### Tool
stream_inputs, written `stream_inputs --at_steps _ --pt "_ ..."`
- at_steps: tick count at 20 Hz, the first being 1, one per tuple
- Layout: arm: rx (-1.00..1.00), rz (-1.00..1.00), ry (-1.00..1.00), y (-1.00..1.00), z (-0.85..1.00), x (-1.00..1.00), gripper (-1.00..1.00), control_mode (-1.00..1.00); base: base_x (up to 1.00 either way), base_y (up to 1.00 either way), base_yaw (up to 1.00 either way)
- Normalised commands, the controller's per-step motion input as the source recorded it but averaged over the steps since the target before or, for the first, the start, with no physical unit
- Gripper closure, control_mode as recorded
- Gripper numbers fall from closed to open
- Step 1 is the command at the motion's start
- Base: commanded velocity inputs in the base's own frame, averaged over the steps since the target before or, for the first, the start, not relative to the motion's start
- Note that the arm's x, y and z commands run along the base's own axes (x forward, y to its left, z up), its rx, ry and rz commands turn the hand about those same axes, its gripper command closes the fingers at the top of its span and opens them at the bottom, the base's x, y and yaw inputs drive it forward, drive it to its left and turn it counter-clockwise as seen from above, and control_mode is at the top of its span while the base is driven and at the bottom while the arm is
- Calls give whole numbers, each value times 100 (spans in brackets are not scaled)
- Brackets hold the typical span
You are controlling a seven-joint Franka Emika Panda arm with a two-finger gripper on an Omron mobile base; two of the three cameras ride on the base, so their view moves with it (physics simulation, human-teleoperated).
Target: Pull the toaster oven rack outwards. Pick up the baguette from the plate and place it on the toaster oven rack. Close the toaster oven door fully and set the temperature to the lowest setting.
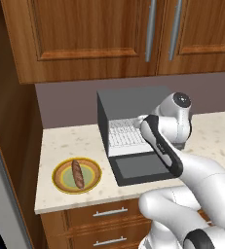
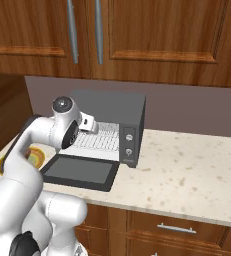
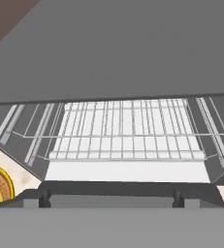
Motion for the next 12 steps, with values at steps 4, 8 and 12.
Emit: stream_inputs --at_steps 4,8,12 --pt "0 0 -7 0 -17 11 -100 -100 0 0 0" --pt "-1 0 -12 0 -32 5 -100 -100 0 0 0" --pt "0 0 -11 0 -32 7 -100 -100 0 0 0"
